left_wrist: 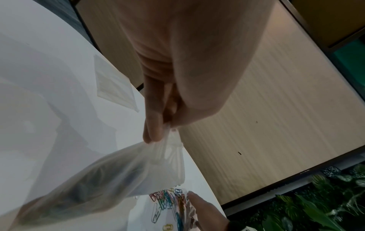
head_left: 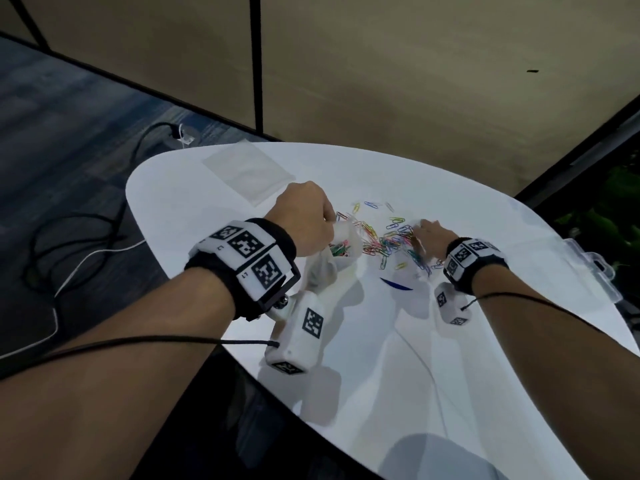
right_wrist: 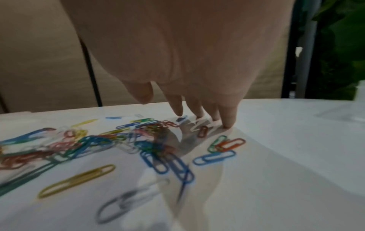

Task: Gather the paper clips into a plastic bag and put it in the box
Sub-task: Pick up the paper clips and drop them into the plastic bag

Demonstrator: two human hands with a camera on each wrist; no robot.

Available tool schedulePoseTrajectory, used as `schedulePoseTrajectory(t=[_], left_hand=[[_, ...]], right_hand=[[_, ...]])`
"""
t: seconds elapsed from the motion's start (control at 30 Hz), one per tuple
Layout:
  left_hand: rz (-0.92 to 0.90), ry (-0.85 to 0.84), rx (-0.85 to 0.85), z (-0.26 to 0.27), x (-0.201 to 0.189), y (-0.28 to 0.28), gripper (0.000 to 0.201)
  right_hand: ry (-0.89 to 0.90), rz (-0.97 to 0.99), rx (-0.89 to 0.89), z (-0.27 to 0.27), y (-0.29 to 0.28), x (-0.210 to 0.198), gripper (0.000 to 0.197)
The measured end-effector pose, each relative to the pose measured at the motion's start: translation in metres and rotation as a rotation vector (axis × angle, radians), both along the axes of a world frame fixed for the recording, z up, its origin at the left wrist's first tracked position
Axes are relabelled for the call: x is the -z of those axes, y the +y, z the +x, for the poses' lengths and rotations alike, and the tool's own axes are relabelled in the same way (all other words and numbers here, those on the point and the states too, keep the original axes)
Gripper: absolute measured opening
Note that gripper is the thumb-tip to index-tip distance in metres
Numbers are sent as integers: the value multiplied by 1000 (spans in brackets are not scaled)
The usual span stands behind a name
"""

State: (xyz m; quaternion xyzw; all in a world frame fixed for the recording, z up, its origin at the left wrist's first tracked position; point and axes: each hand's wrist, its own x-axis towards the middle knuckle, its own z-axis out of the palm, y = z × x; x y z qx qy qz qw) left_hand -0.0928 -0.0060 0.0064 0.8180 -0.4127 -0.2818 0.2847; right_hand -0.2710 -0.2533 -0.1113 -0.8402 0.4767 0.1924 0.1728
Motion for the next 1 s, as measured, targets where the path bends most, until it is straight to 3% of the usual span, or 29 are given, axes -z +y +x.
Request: schedulePoseTrajectory(t=[0.17,0.33,0.43,0.6,0.7,0.77,0.87,0.93,1.0], left_hand=[[9,-9,19,2,0,1,24],[28,-37,37,2,-2,4,27],[34,-59,40,0,-2,4,27],[41,-56,47,1,0,2,28],[41,-37,41,0,1,0,27],[34,-27,22,-2,3,-3,27],[16,-9,-14,-5,5,-6,30],[0,-5,-31,-6,6,-7,29],[-16,-6,-45,-8,4,-7,27]], right_hand=[[-90,-72,-176,14,23,9,58],[-163,-304,-254,10,43,11,23],[-215,-305,-122,4,46,9,21],[-538,-19,397,-8,33,-10,4],[-961,377,644,-5,42,-36,10],[-1145,629,665,1,60,-57,20],[-1220,884,589,17,97,-83,16],[-1249,924,563,29,120,-87,10],[-1271,830,519,40,138,-82,9]])
